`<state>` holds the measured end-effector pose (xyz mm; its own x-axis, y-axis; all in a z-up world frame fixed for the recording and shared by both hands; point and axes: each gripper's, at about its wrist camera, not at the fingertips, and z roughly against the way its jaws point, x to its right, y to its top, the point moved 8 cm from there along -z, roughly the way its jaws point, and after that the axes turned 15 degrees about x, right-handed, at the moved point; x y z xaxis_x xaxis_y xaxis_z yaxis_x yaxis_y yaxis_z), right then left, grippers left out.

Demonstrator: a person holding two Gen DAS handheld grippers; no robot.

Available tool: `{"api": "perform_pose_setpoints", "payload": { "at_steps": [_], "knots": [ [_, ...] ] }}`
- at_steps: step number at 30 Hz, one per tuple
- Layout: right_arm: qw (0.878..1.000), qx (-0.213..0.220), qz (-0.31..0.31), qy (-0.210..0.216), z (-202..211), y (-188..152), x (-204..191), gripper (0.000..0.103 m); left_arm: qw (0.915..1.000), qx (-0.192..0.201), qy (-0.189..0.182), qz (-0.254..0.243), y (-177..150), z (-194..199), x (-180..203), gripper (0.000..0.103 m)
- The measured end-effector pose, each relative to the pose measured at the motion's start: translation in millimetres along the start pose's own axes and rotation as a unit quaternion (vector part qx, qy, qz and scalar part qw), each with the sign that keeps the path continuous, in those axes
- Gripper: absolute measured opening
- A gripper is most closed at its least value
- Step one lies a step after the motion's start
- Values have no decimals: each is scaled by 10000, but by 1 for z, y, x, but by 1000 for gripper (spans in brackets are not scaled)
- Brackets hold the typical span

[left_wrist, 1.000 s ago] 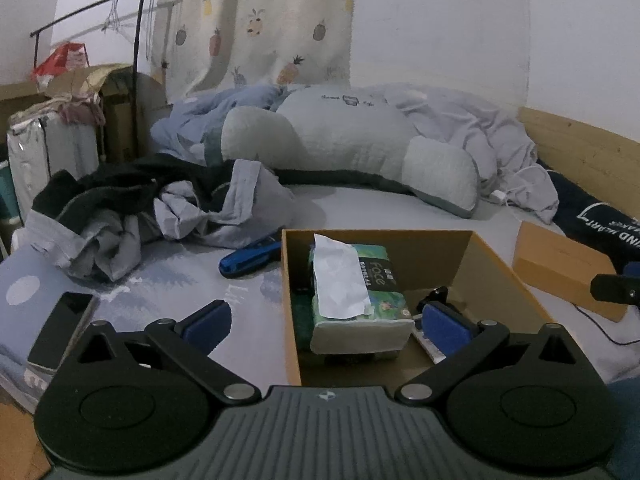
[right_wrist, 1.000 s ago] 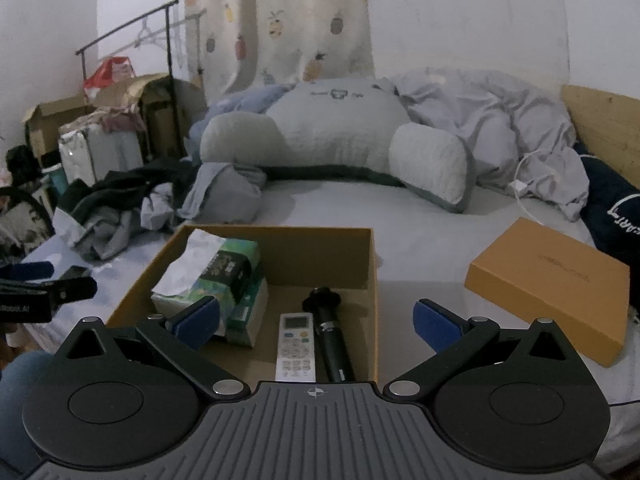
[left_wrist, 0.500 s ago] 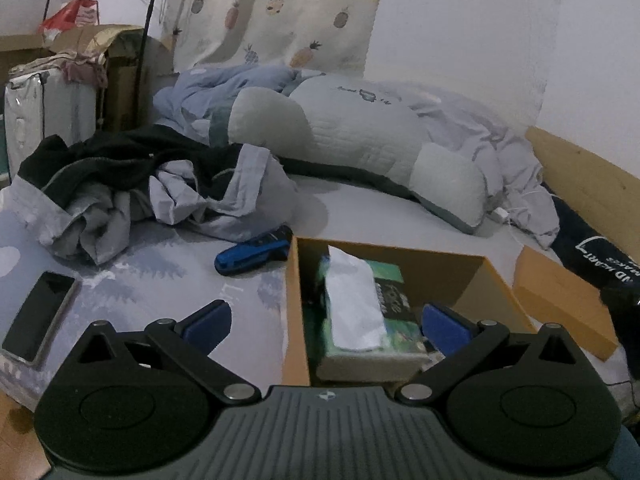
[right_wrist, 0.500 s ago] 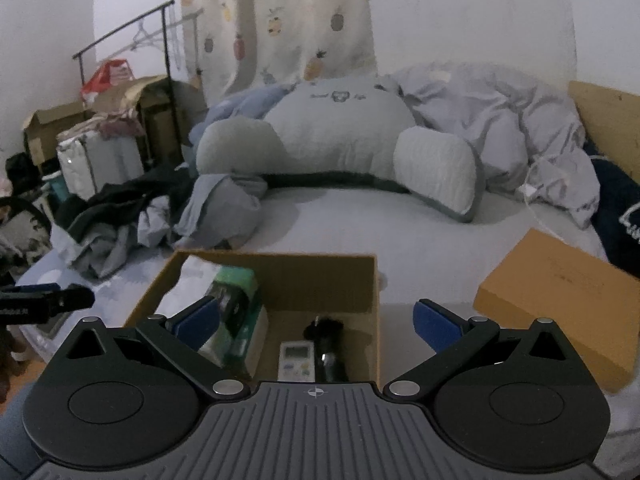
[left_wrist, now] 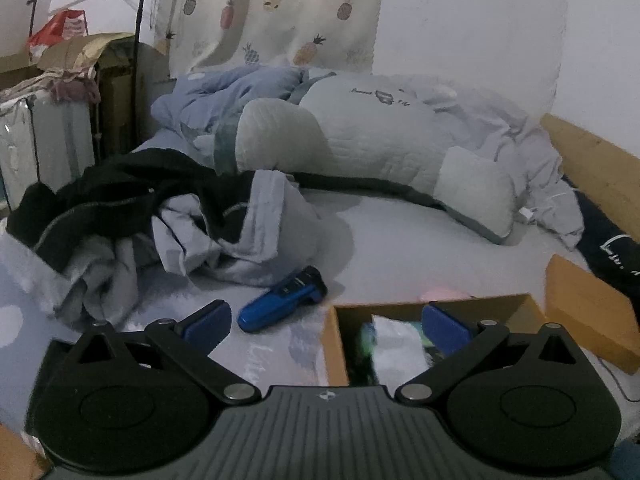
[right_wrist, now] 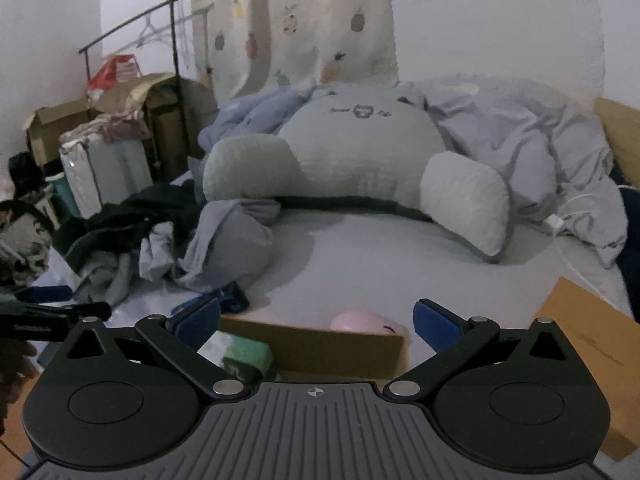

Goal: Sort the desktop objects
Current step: 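Move the left tool to the blue Philips shaver and close on it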

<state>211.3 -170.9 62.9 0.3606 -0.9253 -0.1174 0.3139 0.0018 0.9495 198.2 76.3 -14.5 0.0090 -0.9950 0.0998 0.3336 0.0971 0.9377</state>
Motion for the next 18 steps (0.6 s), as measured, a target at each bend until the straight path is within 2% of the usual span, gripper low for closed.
{"api": "perform_pose_setpoints", "payload": {
  "at_steps": [8,18],
  "knots": [
    [9995,-208,-187,141,-45,11,-6,103,9995,-266,10,-176,15,-47,-22,103],
    [9977,-531,-368,216,-87,-4,-11,103,9981,-596,-8,-162,11,-130,-45,103]
  ]
}}
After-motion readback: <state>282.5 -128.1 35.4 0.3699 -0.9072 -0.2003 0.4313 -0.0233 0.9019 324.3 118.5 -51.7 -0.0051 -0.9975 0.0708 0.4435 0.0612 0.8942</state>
